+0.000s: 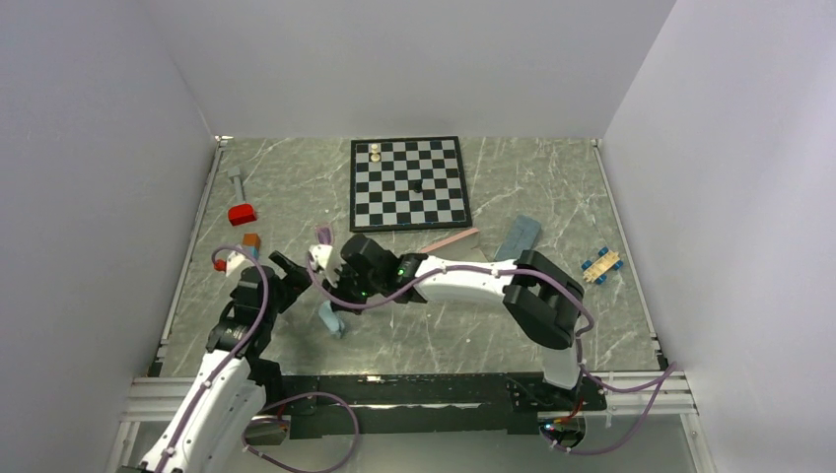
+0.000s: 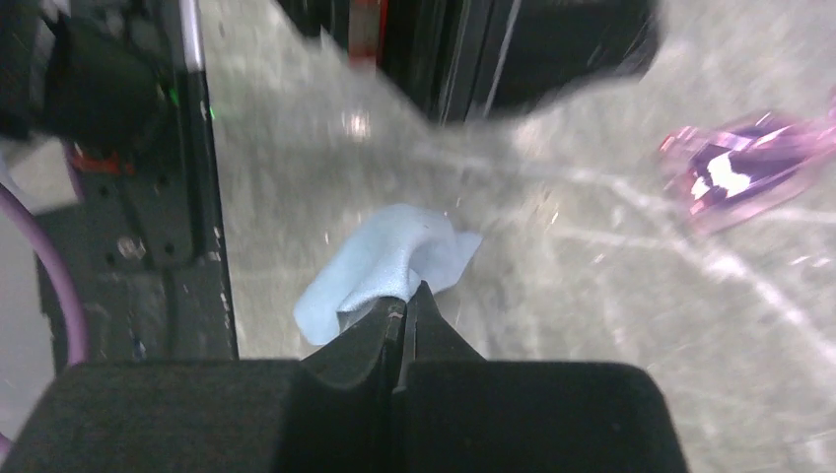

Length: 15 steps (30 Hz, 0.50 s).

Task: Organize the sunglasses

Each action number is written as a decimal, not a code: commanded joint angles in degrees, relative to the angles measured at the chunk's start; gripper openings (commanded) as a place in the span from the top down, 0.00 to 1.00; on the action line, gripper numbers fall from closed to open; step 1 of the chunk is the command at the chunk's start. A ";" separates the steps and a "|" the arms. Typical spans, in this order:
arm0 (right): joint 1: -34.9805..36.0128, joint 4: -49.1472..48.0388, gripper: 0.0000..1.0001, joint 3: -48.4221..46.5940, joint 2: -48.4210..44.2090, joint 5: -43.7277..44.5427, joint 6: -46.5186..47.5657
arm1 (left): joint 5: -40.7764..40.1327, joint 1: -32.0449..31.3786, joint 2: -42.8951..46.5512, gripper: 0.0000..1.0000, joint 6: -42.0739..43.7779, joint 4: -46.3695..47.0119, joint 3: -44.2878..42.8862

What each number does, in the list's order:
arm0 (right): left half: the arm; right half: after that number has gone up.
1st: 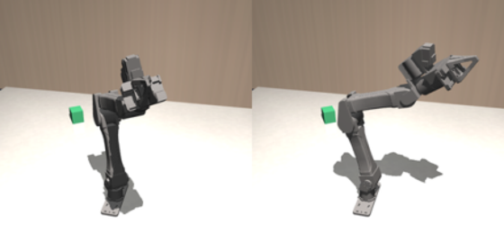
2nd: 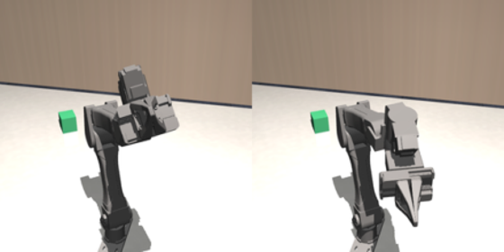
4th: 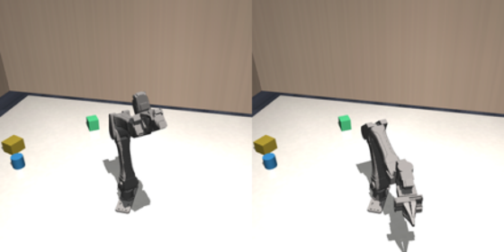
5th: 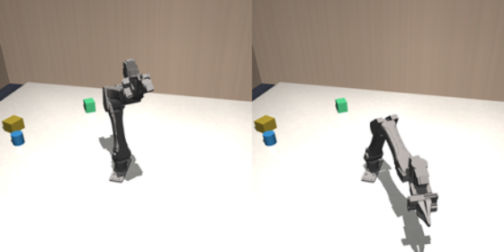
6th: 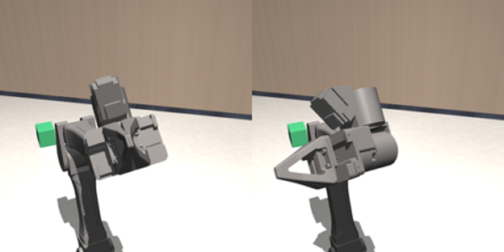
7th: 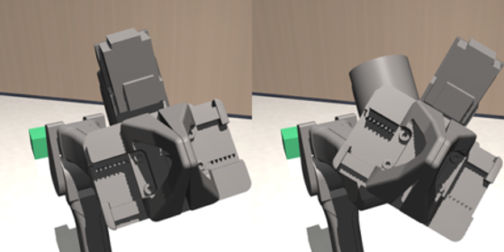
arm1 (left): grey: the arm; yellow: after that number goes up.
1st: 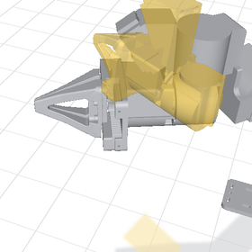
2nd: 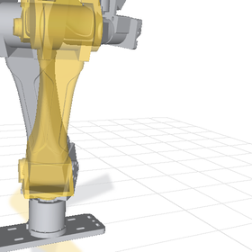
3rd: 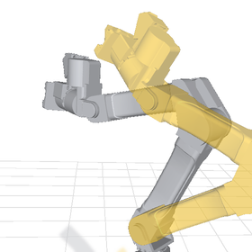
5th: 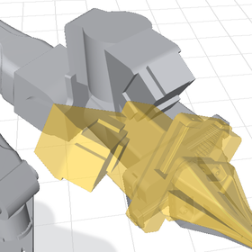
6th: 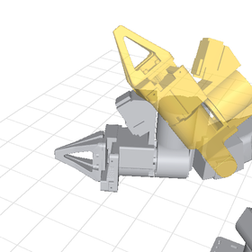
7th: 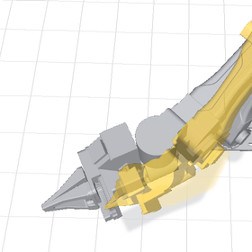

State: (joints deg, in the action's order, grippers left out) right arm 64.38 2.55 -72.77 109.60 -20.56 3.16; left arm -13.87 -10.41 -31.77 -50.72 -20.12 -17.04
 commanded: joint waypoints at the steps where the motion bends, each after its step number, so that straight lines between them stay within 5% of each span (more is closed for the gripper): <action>1: 0.37 5.53 1.00 -9.83 -1.06 3.09 -2.15 | -3.87 0.31 3.36 0.01 -0.04 -1.14 -0.23; 7: 0.48 6.00 1.00 -11.31 -2.80 5.53 -5.24 | -4.75 0.35 7.24 0.01 -0.36 -1.04 0.71; 15: -0.79 19.91 0.97 4.17 -4.62 41.42 -3.69 | -1.15 0.33 5.11 0.01 1.95 0.82 0.30</action>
State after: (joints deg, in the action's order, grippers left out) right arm 64.47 11.05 -74.78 106.59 -2.52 -0.82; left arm -17.15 -10.39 -25.32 -50.46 -21.74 -16.67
